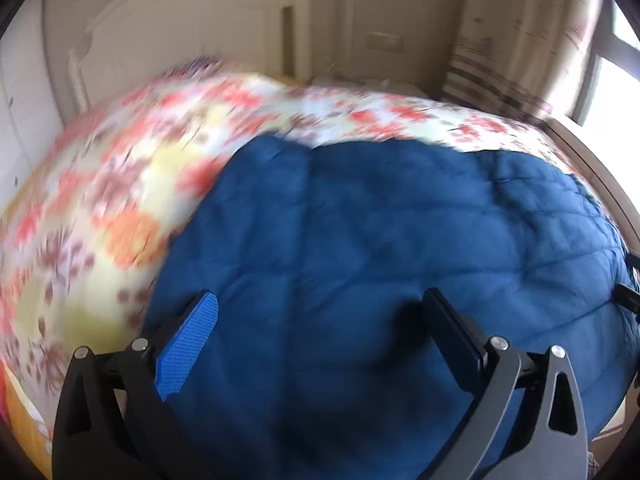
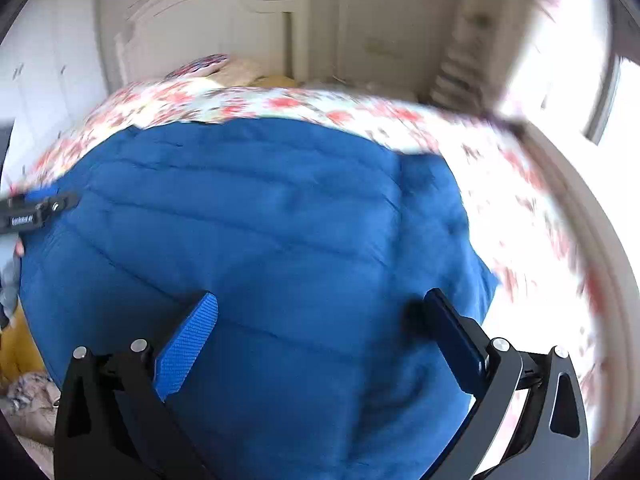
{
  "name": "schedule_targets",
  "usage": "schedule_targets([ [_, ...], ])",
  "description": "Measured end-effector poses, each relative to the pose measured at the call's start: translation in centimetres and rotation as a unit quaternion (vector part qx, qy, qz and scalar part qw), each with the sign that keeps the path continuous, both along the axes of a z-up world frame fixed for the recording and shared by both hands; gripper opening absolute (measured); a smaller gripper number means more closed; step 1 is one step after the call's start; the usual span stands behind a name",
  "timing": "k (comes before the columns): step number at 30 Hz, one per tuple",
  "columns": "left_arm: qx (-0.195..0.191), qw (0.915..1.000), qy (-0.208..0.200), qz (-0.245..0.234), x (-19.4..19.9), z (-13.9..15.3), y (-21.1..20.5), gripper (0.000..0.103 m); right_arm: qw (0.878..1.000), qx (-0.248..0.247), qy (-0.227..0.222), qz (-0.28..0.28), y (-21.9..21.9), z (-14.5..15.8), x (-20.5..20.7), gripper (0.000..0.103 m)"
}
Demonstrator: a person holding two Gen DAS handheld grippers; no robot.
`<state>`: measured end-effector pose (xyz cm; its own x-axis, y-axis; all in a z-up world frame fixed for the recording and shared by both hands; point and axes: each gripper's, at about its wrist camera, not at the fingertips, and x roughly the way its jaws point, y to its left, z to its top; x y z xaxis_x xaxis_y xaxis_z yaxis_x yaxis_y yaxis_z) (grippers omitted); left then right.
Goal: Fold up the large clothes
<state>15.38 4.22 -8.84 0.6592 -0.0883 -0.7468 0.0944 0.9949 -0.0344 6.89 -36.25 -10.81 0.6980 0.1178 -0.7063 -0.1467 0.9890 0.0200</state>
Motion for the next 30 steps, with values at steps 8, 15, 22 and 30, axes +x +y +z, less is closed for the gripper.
schedule_targets([
  [8,0.001,0.9999,-0.008,0.009,-1.7,1.3,-1.2,0.098,0.999,-0.021,-0.036,-0.004,2.2,1.6,-2.5,0.098],
  [15,0.053,0.9919,-0.036,-0.110,-5.8,1.1,-9.1,0.100,0.989,-0.051,-0.054,0.124,10.7,1.2,-5.7,0.098],
  [22,0.051,0.9918,-0.030,-0.113,-5.3,-0.7,-8.6,0.101,0.988,-0.077,-0.044,0.128,11.4,-0.6,-5.3,0.098],
  [30,0.006,0.9992,-0.040,-0.006,-6.4,1.0,0.0,0.101,0.997,-0.049,-0.047,0.043,3.6,0.2,-7.1,0.098],
])
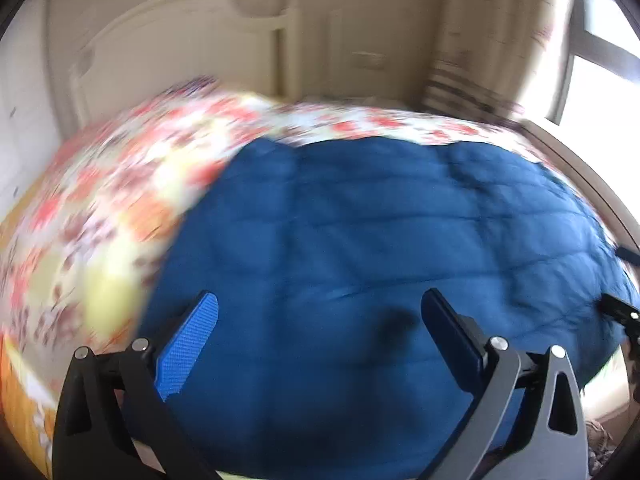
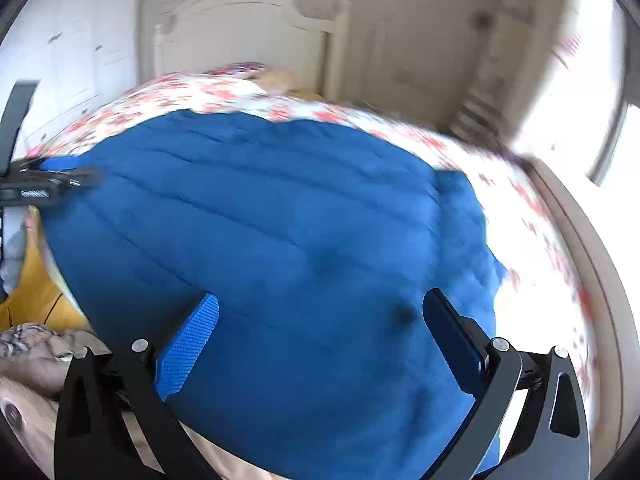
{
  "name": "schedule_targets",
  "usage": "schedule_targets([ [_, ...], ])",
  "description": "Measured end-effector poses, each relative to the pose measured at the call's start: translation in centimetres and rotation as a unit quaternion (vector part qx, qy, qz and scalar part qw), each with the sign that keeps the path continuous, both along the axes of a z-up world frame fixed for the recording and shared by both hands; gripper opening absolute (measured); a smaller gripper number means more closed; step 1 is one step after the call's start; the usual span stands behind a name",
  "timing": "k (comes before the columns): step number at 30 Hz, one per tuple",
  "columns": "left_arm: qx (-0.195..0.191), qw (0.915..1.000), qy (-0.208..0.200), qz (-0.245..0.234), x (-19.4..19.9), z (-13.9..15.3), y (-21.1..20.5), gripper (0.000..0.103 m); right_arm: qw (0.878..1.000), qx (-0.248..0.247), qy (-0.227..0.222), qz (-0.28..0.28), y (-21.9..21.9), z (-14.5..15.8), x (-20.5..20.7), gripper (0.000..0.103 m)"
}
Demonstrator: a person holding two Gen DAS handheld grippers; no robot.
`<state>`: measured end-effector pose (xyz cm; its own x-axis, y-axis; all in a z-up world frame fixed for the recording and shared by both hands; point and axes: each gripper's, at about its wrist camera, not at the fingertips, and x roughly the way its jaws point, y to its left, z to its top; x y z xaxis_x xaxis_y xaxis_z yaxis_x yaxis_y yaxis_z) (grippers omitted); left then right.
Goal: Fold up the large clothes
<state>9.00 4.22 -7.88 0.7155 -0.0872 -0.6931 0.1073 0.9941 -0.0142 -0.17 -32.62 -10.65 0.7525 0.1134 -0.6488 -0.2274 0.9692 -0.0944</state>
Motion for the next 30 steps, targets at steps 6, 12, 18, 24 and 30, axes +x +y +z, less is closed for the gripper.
schedule_targets([
  [6,0.024,0.9996,0.002,0.011,0.2,-2.0,1.7,0.101,0.998,0.070,-0.006,-0.004,-3.1,-2.4,-1.1,0.098],
  [12,0.028,0.9996,0.006,0.009,0.7,-2.2,1.7,0.101,0.997,0.076,0.002,-0.002,-3.4,-2.4,-1.1,0.098],
  [18,0.028,0.9996,0.005,0.008,0.4,-2.3,1.9,0.101,0.980,0.191,-0.026,-0.056,-9.6,-0.2,-4.7,0.097],
  [24,0.030,0.9995,0.001,0.012,0.3,-2.3,1.7,0.101,0.936,0.340,-0.028,-0.086,-14.4,-3.5,-10.7,0.089],
  [30,0.030,0.9995,0.001,0.011,0.2,-2.3,1.7,0.101,0.915,0.399,-0.022,-0.053,-13.4,-5.4,-11.0,0.083],
])
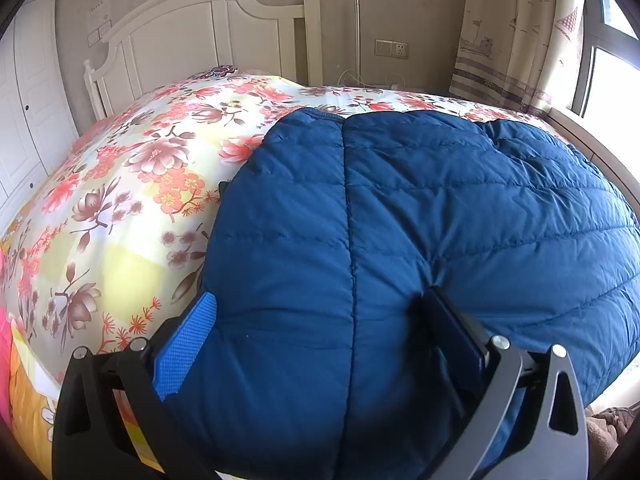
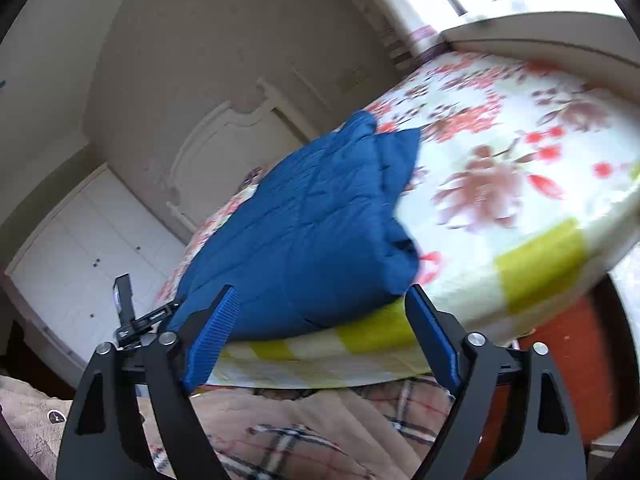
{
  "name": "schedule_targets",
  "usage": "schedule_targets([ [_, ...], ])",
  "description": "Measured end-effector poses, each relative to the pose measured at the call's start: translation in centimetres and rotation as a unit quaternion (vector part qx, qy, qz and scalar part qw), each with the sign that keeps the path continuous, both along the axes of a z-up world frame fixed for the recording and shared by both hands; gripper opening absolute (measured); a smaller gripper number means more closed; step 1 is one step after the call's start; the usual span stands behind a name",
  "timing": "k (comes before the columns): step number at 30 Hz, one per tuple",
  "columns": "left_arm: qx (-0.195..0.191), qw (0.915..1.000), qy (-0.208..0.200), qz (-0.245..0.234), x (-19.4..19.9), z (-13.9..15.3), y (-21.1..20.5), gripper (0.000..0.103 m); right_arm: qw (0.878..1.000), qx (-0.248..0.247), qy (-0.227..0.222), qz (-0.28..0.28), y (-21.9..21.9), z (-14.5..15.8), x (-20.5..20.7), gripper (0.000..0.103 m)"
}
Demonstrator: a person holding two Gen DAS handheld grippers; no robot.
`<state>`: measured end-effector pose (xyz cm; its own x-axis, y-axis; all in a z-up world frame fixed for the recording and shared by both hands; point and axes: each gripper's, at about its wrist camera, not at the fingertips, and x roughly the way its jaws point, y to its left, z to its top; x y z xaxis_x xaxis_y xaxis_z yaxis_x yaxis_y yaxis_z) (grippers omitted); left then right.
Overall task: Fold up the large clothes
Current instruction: 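Lift the right tool away from the jacket while the left tool rests on it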
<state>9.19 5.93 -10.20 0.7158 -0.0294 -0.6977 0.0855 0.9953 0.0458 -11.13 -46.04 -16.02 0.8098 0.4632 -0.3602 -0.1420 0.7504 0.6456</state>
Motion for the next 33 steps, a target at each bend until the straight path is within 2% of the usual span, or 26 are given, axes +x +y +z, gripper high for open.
schedule_targets([
  [2,-0.002,1.0000,0.000,-0.001,0.0,0.0,0.1,0.101,1.000,-0.015,0.020,0.000,0.6,-0.1,1.0,0.082],
  [5,-0.002,1.0000,-0.001,-0.003,-0.1,0.0,0.1,0.101,0.999,-0.011,0.034,0.000,1.0,-0.7,1.5,0.082],
  [11,-0.003,1.0000,-0.005,-0.002,0.0,-0.1,0.2,0.101,1.000,0.003,0.019,0.020,1.3,-0.6,1.8,0.081],
  [15,-0.003,1.0000,-0.005,-0.001,0.0,0.0,0.2,0.101,0.999,0.017,0.038,0.026,2.1,-0.5,4.3,0.082],
  [16,-0.002,1.0000,-0.005,-0.001,-0.1,-0.1,0.2,0.101,0.998,0.021,0.049,0.023,2.5,-0.3,5.2,0.083],
  [19,-0.003,1.0000,-0.007,-0.001,0.0,-0.1,0.2,0.101,0.997,0.019,0.079,0.001,3.8,0.6,7.5,0.096],
  [21,-0.002,1.0000,-0.008,0.000,-0.1,-0.1,0.1,0.101,0.993,-0.008,0.113,-0.019,5.1,1.4,9.4,0.097],
  [24,-0.003,0.9999,-0.010,-0.001,-0.2,-0.1,0.1,0.101,0.991,0.013,0.124,-0.054,5.5,1.4,11.0,0.096],
  [25,-0.004,0.9999,-0.010,-0.001,-0.2,-0.1,0.1,0.101,0.990,0.019,0.123,-0.059,5.5,1.4,11.3,0.094],
  [26,-0.005,0.9999,-0.010,-0.001,-0.3,-0.1,0.1,0.101,0.991,0.032,0.112,-0.072,5.2,1.4,11.2,0.081],
  [27,-0.005,0.9999,-0.011,-0.001,-0.4,-0.1,0.0,0.101,0.991,0.039,0.102,-0.078,4.9,1.3,11.1,0.064],
  [28,-0.007,0.9999,-0.011,-0.002,-0.4,0.0,0.0,0.101,0.992,0.057,0.077,-0.077,4.5,1.2,10.7,0.060],
  [29,-0.007,0.9999,-0.011,-0.003,-0.4,0.0,0.0,0.101,0.993,0.068,0.063,-0.078,4.1,1.1,10.3,0.051],
  [33,-0.002,1.0000,-0.004,0.000,-0.5,0.1,-0.3,0.101,0.995,0.053,0.027,-0.078,4.2,1.3,8.8,0.040],
])
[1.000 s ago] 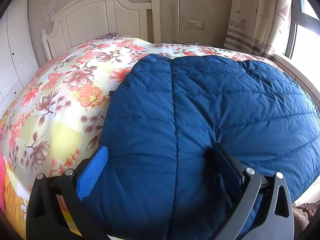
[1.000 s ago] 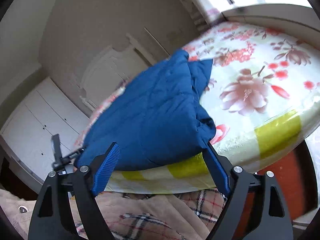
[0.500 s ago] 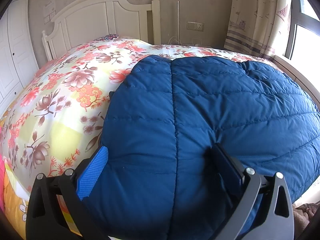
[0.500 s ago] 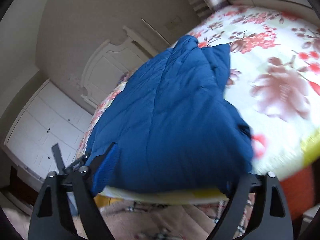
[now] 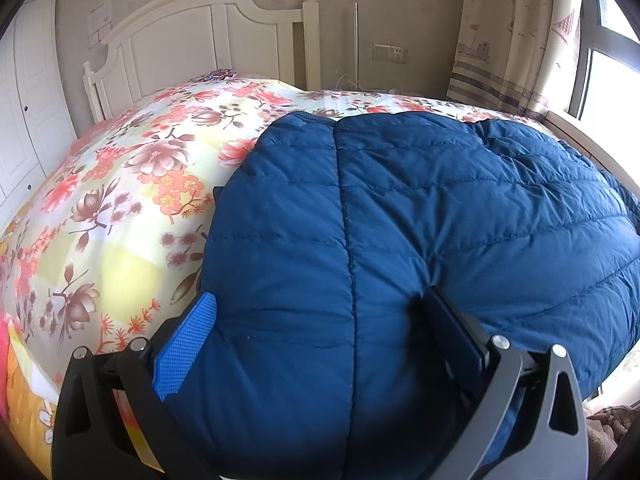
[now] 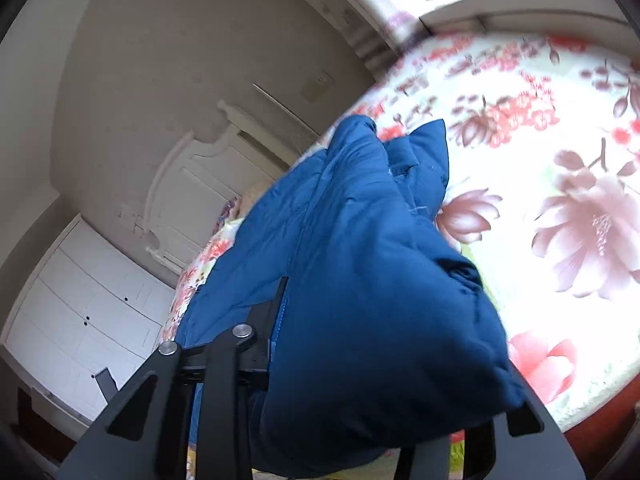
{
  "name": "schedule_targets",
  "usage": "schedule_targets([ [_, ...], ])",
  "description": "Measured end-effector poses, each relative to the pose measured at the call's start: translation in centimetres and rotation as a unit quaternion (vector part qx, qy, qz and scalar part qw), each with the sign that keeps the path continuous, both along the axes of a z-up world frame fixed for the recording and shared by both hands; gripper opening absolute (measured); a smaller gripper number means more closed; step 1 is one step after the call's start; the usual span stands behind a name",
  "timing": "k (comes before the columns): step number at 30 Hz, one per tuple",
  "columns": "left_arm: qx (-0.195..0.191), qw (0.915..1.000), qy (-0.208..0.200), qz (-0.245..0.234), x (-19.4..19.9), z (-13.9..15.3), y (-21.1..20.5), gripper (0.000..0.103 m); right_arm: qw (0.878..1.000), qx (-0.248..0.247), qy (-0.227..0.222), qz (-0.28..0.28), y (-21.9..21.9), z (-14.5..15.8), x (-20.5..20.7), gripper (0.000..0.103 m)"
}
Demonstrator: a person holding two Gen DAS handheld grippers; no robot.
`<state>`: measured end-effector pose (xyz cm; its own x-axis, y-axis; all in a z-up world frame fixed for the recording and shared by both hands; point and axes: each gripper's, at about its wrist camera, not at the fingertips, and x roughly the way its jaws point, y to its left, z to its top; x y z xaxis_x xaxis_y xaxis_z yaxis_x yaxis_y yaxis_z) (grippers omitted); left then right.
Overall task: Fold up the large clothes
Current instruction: 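Lift the right tool away from the jacket while the left tool rests on it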
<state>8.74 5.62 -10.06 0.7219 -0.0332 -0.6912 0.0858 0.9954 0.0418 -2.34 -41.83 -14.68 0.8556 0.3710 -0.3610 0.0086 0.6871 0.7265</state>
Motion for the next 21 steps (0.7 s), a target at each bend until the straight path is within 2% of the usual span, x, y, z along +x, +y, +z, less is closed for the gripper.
schedule_targets([
  [4,0.019,0.9996,0.017,0.007,0.5,1.6,-1.0,0.100,1.000,-0.011,-0.010,0.003,-0.2,0.1,-1.0,0.040],
  [9,0.031,0.9976,-0.028,-0.054,3.1,7.0,-6.0,0.101,0.998,-0.059,-0.037,0.002,0.6,1.3,-1.9,0.040],
  [11,0.042,0.9956,-0.032,-0.077,5.4,7.9,-8.6,0.101,0.996,-0.077,-0.046,0.004,0.8,1.9,-2.3,0.040],
  [15,0.078,0.9936,0.010,-0.081,14.1,6.7,-14.4,0.101,0.993,-0.106,-0.052,0.004,1.4,2.8,-2.4,0.040],
  [17,0.111,0.9904,0.048,-0.066,18.6,4.5,-16.7,0.101,0.991,-0.122,-0.057,0.006,1.7,3.2,-2.5,0.040],
  [19,0.141,0.9831,0.101,-0.059,21.5,1.5,-17.7,0.101,0.989,-0.135,-0.062,0.007,2.0,3.8,-2.5,0.040],
  [21,0.124,0.9854,0.103,-0.056,21.9,1.0,-17.2,0.100,0.986,-0.150,-0.068,0.009,2.4,4.6,-2.6,0.040],
])
